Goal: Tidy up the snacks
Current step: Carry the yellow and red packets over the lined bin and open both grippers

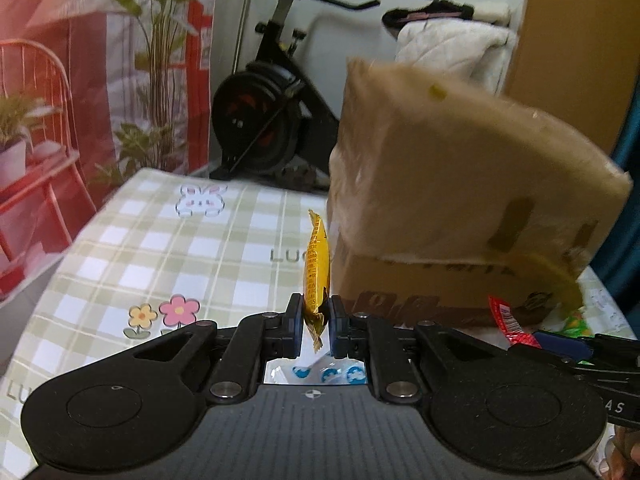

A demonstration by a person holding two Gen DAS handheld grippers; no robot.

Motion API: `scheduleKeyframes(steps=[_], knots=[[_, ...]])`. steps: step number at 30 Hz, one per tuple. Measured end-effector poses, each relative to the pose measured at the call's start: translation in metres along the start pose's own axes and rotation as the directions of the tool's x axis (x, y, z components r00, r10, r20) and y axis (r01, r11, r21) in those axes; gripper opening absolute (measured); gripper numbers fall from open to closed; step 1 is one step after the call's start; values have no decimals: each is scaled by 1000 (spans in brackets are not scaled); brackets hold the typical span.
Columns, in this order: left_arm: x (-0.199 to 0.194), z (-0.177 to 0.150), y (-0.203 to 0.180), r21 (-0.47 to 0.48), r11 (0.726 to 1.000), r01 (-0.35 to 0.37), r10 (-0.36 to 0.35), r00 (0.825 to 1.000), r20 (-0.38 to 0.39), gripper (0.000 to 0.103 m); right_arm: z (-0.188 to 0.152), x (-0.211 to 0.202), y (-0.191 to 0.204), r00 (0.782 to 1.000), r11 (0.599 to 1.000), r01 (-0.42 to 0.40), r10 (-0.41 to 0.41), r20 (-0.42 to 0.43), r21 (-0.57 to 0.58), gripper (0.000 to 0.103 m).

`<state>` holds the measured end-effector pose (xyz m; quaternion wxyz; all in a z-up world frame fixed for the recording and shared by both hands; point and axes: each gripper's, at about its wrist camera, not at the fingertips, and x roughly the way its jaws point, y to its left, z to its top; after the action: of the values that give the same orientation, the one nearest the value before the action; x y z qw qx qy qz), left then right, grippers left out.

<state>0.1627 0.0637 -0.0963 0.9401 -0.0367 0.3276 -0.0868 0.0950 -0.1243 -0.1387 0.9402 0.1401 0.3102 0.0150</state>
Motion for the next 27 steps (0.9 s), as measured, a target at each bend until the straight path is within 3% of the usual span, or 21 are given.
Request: scheduleKeyframes(steps=[16,27], knots=[[-68,24,-38,48,998,48,-56,983,175,13,31,-74,11,983,999,-24,31,180,-45,39],[-70,53,-66,96,990,101,-121,963,240,14,85,-104,-13,951,998,12,7,308,-61,39]])
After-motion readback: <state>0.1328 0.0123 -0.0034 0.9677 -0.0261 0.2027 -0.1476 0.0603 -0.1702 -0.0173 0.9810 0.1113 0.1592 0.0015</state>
